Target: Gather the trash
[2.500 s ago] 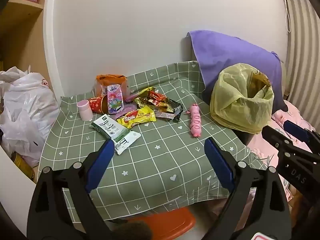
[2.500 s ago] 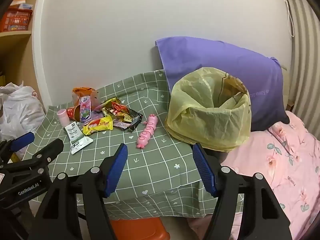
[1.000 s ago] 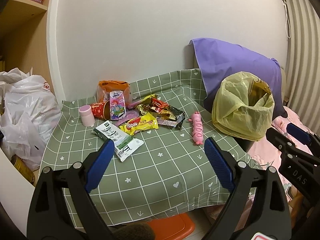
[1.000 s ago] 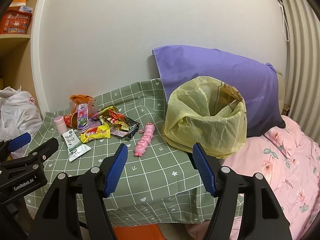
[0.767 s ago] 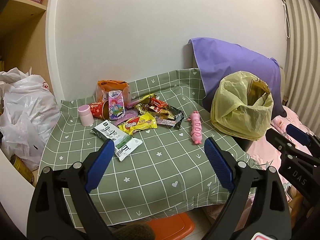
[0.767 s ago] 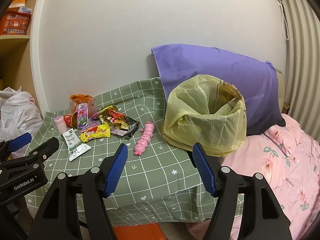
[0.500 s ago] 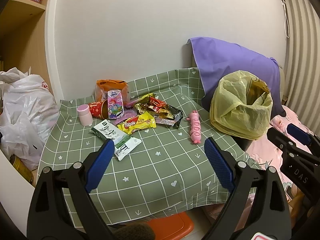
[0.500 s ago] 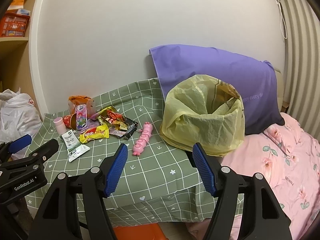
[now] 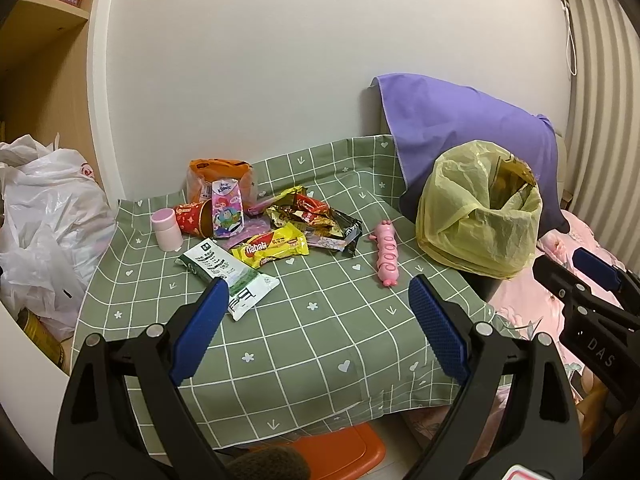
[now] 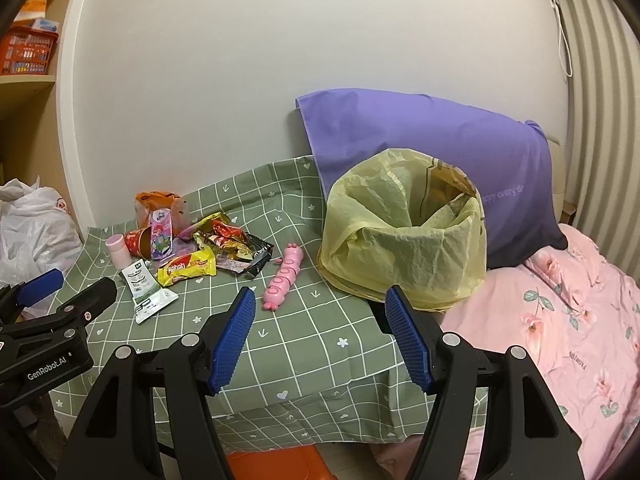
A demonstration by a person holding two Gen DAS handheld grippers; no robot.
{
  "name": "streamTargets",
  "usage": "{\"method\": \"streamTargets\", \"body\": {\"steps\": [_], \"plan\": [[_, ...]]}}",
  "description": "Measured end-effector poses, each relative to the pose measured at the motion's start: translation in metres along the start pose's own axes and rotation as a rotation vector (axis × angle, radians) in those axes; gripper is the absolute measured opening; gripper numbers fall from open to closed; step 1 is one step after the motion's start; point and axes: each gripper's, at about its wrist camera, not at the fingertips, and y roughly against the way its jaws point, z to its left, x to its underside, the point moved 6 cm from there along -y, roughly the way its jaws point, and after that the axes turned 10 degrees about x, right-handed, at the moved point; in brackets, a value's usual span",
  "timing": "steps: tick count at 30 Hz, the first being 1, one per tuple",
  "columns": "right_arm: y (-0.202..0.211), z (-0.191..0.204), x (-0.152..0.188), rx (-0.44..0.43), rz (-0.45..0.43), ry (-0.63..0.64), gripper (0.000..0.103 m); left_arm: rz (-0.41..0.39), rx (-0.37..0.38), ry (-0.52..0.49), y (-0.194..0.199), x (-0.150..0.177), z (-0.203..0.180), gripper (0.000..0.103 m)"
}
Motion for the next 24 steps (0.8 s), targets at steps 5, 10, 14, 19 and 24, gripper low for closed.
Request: {"method": "streamTargets", "body": {"steps": [5,10,14,19,24], "plan": [[0.0,-0.002,0.001,0.0,0.001,0.0,0.064,0.002,0.004,-0.003,0.0,0.001,-0.003,0.087],[0.0,-0.003,0.002,0.001,0.005,-0.001,0.064,0.003,0.003,-0.001,-0.001,0.001,-0.003,0.087],[-0.001,-0.002,0.001,0.002,0.002,0.002,0.064,0.002,0.002,-0.002,-0.001,0.0,-0.004,0.087],[-0.005,-0.001,-0.001,0.003,0.004,0.005,0.064,-0.001,-0.002,0.005,-0.003,-0.005,0.001,0.087],[-0.02,0.0,-0.005,0.008,0.016,0.011,0.064,0.005,-0.007,0.018,-0.014,-0.009,0.008,0.087]]}}
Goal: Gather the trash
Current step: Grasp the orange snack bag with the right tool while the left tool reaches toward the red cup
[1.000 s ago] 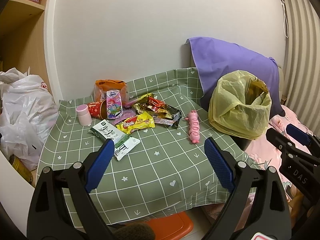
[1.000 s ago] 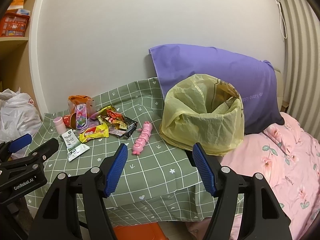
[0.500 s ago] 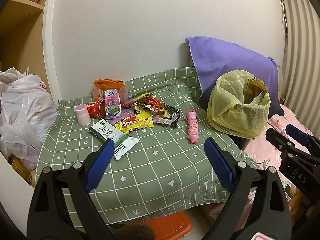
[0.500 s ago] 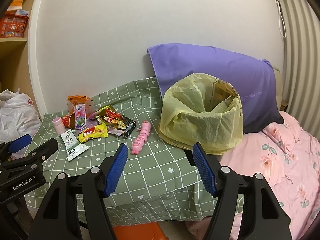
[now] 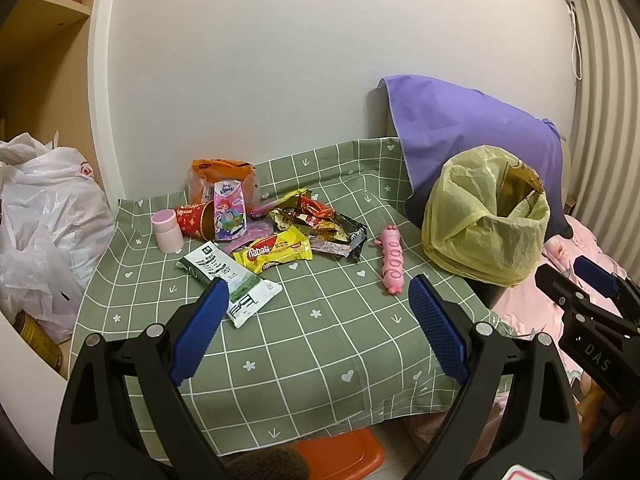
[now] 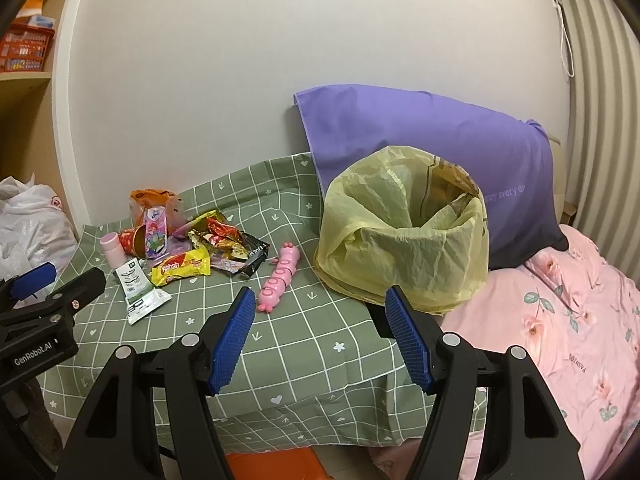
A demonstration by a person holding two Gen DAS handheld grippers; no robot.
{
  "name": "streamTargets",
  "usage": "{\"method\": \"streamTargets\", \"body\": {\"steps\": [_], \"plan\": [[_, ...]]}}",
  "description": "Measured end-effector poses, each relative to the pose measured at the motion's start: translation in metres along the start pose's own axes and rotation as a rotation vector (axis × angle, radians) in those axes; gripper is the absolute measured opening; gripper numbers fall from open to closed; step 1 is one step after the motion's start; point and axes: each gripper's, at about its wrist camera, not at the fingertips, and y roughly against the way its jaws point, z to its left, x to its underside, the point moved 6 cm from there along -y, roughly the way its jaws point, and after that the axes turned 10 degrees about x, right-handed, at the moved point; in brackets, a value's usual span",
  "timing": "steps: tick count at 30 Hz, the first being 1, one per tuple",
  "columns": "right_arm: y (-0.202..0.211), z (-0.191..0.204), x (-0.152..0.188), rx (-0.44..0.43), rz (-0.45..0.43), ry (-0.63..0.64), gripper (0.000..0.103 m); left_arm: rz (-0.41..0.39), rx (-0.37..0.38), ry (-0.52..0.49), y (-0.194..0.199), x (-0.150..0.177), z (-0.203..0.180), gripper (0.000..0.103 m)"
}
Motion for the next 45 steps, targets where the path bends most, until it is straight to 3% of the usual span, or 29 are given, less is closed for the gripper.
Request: {"method": "streamTargets", "body": {"steps": [8,13,18,23,27,28,36,39,43,45], "plan": [[-0.038,0.012,-0.012,0.008,0.011,0.026,0.064,0.027,-0.051,0.037,-0.045,-0.005,0.038,0.087],[-0.057,0.029,-0.024,0.032,0.014,0.06,0.064,0.022,-0.09,0.084,-0.094,-0.027,0.088,0.087],[-0.076,0.037,-0.035,0.058,0.054,0.021,0.064,0.004,-0.111,0.119,-0.151,-0.069,0.148,0.088],[-0.104,0.054,-0.042,0.064,0.12,0.06,0.064,0.042,-0.106,0.179,-0.196,-0.087,0.204,0.089],[-0.137,0.092,-0.046,-0.056,0.113,0.169,0.064,0.097,-0.092,0.252,-0.199,-0.075,0.23,0.089],[-0.152,0.11,-0.049,-0.12,0.104,0.21,0.064,0.103,-0.094,0.261,-0.196,-0.072,0.233,0.089],[-0.223,0.244,-0.083,-0.499,0.056,0.38,0.062,0.134,-0.239,0.344,-0.14,-0.042,0.254,0.089],[-0.243,0.294,-0.091,-0.569,0.057,0.423,0.06,0.138,-0.278,0.361,-0.118,-0.034,0.255,0.089],[-0.279,0.356,-0.086,-0.585,0.135,0.497,0.045,0.158,-0.269,0.38,-0.099,-0.025,0.254,0.089],[-0.291,0.372,-0.081,-0.605,0.202,0.516,0.018,0.17,-0.277,0.375,-0.093,-0.022,0.256,0.089]]}}
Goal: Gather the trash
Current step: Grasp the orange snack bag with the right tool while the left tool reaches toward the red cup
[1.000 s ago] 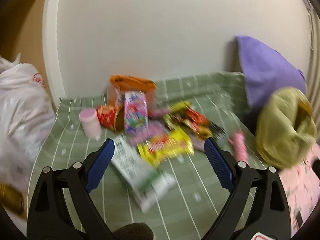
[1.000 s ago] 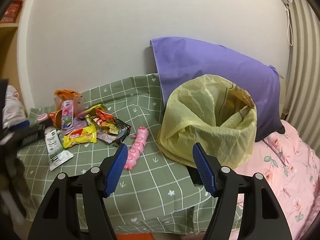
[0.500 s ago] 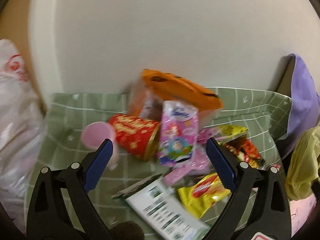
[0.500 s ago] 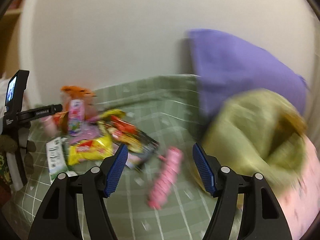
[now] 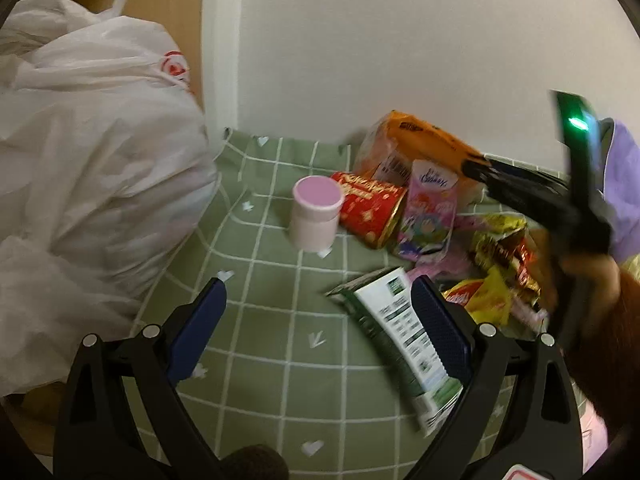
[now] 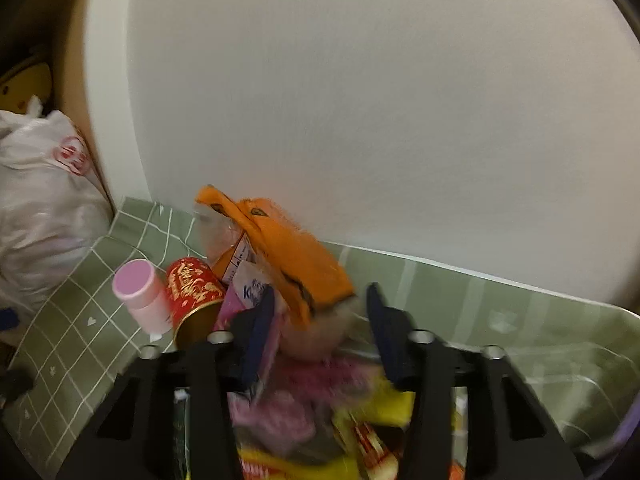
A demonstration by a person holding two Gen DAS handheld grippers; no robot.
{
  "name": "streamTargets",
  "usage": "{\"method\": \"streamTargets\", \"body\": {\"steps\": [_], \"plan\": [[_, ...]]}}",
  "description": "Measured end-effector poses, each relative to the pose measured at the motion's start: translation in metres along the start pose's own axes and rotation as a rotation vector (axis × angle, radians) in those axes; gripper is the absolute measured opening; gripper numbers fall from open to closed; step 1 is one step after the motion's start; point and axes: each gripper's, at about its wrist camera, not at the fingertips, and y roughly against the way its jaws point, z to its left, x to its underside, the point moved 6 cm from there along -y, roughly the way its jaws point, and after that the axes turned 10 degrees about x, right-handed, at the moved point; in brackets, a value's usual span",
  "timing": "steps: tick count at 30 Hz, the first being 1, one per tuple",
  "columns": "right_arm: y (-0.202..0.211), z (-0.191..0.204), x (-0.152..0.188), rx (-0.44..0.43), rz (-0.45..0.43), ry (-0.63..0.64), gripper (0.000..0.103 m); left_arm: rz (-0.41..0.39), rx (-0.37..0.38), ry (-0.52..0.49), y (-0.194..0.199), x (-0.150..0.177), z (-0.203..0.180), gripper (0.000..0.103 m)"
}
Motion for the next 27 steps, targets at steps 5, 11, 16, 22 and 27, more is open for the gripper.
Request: {"method": "streamTargets", "body": {"steps": [5,11,16,22,27], "plan": [[0.049,-0.022,-0.01,-0.003,-0.064,-0.079,0.014,-0.027,0.026,-0.027,0.004,-0.01,0.004,0.089],[0.117,-0.074,0.012,0.118,-0.056,-0.152,0.014,0.006,0.143,-0.049,-0.027,-0.011,-0.017,0.089],[0.156,-0.113,0.053,0.203,-0.025,-0.239,0.014,0.013,0.234,-0.058,-0.052,-0.02,-0.048,0.089],[0.175,-0.132,0.097,0.22,0.016,-0.311,0.014,0.018,0.21,-0.077,-0.083,-0.038,-0.053,0.08],[0.171,-0.137,0.116,0.211,0.045,-0.344,0.014,0.043,0.1,-0.029,-0.116,-0.044,-0.048,0.064]]}}
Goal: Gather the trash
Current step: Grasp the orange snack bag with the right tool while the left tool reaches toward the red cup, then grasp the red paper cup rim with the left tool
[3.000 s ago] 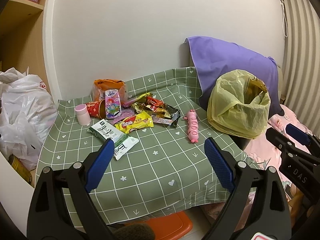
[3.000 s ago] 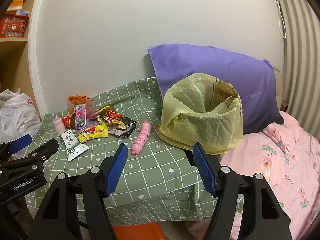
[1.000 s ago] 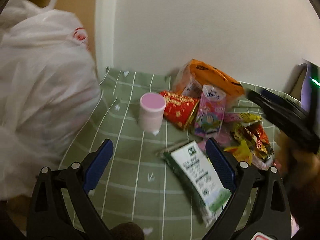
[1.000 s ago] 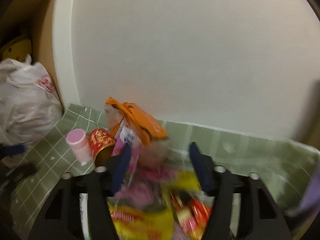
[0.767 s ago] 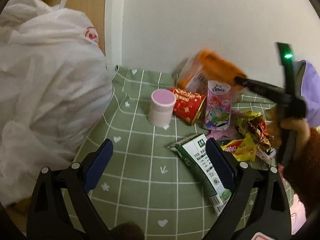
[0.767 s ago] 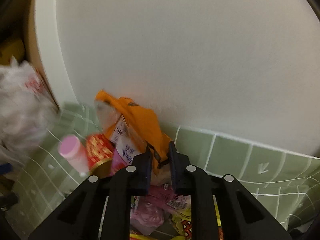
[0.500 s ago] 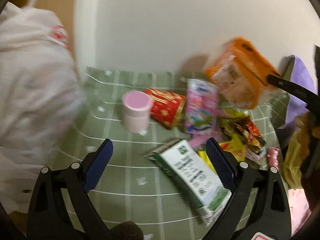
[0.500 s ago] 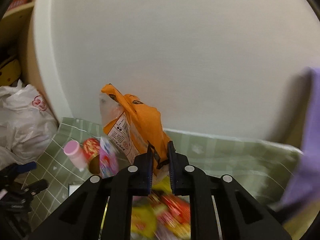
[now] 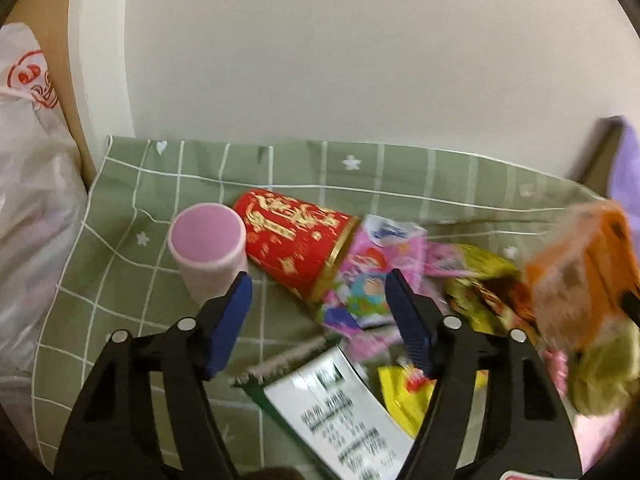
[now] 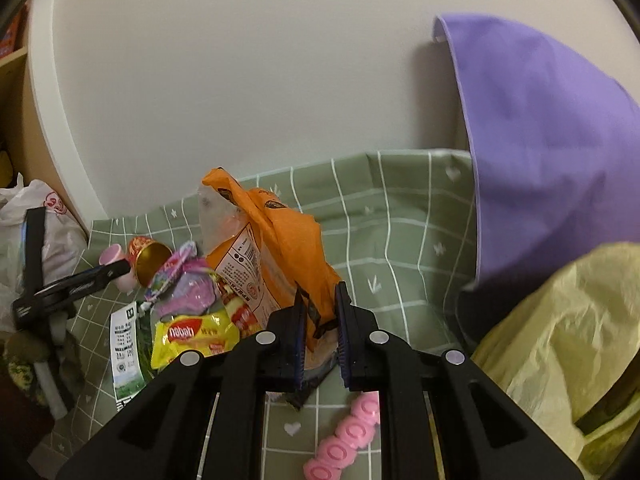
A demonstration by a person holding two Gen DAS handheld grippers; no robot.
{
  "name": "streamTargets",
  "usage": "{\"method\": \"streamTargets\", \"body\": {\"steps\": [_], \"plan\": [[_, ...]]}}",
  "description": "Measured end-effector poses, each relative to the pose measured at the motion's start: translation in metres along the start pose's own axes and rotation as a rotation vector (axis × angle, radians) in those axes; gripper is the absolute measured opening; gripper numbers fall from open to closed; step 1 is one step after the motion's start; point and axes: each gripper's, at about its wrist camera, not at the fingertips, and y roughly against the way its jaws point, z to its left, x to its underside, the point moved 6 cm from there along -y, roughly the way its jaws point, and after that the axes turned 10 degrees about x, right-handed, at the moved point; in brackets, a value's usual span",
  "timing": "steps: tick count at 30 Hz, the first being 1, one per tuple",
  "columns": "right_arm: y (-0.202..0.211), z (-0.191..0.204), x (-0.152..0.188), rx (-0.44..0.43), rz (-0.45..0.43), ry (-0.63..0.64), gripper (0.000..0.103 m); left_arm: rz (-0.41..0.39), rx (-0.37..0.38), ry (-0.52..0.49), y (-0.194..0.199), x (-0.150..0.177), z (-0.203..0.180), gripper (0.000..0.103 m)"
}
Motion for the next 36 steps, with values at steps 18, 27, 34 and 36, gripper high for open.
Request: {"method": "streamTargets", "body": {"steps": [18,27,34,36], "plan": [[0.011,-0.005,-0.008,-0.049,-0.041,-0.03,0.014,-0.05,-0.058,-0.105,0.03,-0.022,-0.024,0.006],[0.038,-0.007,-0.002,-0.056,-0.072,-0.035,0.014,-0.077,0.175,-0.049,0.062,0.002,-0.022,0.032],[0.041,-0.017,0.024,-0.023,-0.032,-0.055,0.014,-0.05,0.139,0.074,0.042,0.035,0.011,0.043],[0.042,-0.017,0.028,-0.015,-0.027,-0.054,0.014,-0.033,0.15,0.111,0.033,0.037,0.019,0.043]]}}
